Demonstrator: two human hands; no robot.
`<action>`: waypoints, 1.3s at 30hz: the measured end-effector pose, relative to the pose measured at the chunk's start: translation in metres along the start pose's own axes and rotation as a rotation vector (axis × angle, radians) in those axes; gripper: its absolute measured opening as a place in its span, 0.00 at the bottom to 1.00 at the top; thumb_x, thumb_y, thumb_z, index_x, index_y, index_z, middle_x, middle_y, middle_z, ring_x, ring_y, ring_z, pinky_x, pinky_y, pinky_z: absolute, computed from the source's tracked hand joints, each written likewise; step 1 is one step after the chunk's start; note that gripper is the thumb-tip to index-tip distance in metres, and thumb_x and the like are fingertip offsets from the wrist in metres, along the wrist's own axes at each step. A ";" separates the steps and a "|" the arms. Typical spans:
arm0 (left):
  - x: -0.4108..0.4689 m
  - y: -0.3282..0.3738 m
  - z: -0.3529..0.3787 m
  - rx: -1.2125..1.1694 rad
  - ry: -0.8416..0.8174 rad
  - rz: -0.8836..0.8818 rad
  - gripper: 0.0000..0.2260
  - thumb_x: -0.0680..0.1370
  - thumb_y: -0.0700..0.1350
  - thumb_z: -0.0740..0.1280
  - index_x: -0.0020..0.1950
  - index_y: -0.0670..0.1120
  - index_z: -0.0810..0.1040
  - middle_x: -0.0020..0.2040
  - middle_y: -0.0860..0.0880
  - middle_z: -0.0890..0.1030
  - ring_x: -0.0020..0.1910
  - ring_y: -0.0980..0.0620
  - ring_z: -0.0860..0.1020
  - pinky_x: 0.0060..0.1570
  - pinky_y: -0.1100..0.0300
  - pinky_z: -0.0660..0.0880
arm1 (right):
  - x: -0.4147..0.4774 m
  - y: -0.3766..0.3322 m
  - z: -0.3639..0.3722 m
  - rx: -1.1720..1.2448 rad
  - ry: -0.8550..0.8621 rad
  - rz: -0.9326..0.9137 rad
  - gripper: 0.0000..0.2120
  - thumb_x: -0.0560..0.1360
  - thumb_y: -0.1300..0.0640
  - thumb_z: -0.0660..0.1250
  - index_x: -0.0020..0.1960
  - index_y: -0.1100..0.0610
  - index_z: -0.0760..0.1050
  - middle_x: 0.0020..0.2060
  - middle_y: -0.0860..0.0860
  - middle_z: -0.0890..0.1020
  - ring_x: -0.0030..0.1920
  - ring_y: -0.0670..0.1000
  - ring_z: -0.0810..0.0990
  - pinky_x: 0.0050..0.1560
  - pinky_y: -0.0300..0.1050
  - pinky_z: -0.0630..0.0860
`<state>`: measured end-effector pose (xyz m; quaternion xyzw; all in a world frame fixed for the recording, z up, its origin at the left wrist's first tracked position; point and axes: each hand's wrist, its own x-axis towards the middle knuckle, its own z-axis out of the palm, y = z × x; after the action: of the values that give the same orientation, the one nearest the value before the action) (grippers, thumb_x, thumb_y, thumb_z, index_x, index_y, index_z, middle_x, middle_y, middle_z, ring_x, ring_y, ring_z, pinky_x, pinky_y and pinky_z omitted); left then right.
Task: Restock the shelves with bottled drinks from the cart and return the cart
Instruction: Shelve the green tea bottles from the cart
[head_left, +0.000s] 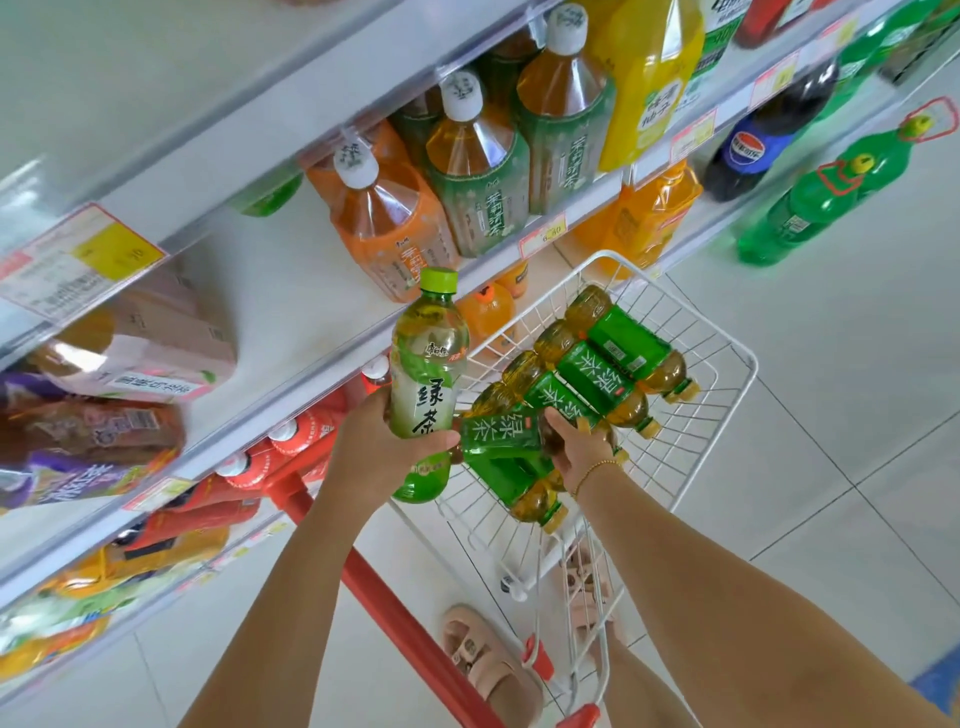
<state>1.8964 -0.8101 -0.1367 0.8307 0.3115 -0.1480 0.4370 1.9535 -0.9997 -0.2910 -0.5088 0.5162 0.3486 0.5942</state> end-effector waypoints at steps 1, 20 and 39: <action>-0.001 0.000 0.000 -0.010 0.011 -0.002 0.21 0.63 0.47 0.79 0.52 0.50 0.75 0.44 0.58 0.80 0.43 0.62 0.78 0.36 0.68 0.70 | 0.001 0.002 0.007 0.073 -0.020 0.039 0.30 0.62 0.53 0.79 0.56 0.61 0.68 0.53 0.55 0.79 0.53 0.56 0.79 0.53 0.50 0.79; -0.085 0.038 -0.052 -0.223 0.278 -0.034 0.17 0.63 0.49 0.79 0.48 0.53 0.77 0.42 0.56 0.82 0.42 0.59 0.79 0.36 0.66 0.72 | -0.086 -0.015 0.028 -0.151 -0.054 -0.429 0.26 0.64 0.56 0.77 0.59 0.56 0.70 0.50 0.52 0.78 0.48 0.50 0.78 0.52 0.46 0.77; -0.088 0.146 -0.186 -0.279 0.928 0.491 0.22 0.60 0.49 0.78 0.45 0.65 0.72 0.50 0.50 0.77 0.50 0.48 0.77 0.52 0.48 0.76 | -0.400 -0.117 0.054 0.034 -0.712 -1.379 0.21 0.66 0.65 0.72 0.55 0.51 0.70 0.48 0.48 0.79 0.46 0.42 0.79 0.50 0.32 0.74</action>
<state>1.9186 -0.7535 0.1082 0.7914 0.2850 0.3836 0.3812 1.9879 -0.9315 0.1223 -0.5632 -0.1339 0.0346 0.8146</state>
